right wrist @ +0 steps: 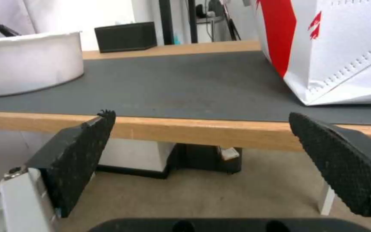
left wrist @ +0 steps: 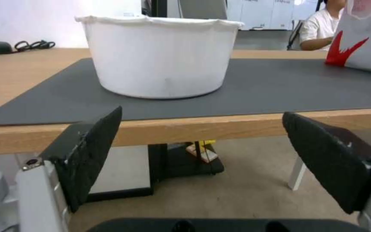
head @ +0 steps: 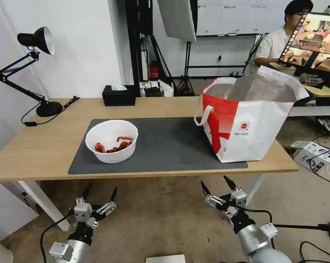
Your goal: Pick up the trash from the table and place it into the takeout bag.
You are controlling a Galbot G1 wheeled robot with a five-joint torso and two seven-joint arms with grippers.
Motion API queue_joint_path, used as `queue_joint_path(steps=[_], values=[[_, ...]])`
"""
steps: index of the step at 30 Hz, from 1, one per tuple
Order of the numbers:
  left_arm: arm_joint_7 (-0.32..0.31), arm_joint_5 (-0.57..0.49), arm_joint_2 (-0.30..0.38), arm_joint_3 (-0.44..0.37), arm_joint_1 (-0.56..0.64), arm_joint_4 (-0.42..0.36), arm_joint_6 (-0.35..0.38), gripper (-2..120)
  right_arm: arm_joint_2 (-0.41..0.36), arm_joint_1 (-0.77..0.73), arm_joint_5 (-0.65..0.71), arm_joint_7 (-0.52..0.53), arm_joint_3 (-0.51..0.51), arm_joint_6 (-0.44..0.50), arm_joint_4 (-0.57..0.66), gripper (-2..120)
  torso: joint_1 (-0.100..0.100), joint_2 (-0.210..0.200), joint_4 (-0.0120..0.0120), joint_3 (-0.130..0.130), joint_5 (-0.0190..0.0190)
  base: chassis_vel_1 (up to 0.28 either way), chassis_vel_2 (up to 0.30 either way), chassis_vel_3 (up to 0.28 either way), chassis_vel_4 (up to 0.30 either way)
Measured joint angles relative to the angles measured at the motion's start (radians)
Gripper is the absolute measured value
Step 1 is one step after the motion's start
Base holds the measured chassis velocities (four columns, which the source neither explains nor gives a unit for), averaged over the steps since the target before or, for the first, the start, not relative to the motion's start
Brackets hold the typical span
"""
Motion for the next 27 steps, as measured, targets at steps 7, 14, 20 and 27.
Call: queue_joint_path(steps=[7,14,20,27], values=[[0.001,-0.002,0.003,0.001,-0.001,0.002,-0.005,100,0.005,0.009,-0.023,0.024,-0.012,-0.009,0.001,100,0.0,0.0,0.0,0.0,0.0,0.0,0.0,0.0,0.0],[0.001,-0.005,0.005,0.001,-0.002,0.007,-0.007,100,0.003,0.012,-0.029,0.03,-0.015,-0.014,0.004,100,0.0,0.0,0.0001,0.0,0.0,0.0,0.0,0.0,0.0],[-0.031,-0.104,0.044,-0.019,-0.051,-0.035,0.033,100,0.002,0.013,-0.029,0.031,-0.015,-0.014,0.004,100,0.0,0.0,0.0001,0.0,0.0002,0.0,0.0,0.0,0.0],[-0.101,-0.279,0.207,-0.035,-0.193,-0.035,0.112,100,0.002,0.013,-0.028,0.031,-0.015,-0.015,0.005,100,0.0,0.0,-0.0001,0.0,0.0001,0.0,0.0,0.0,0.0]])
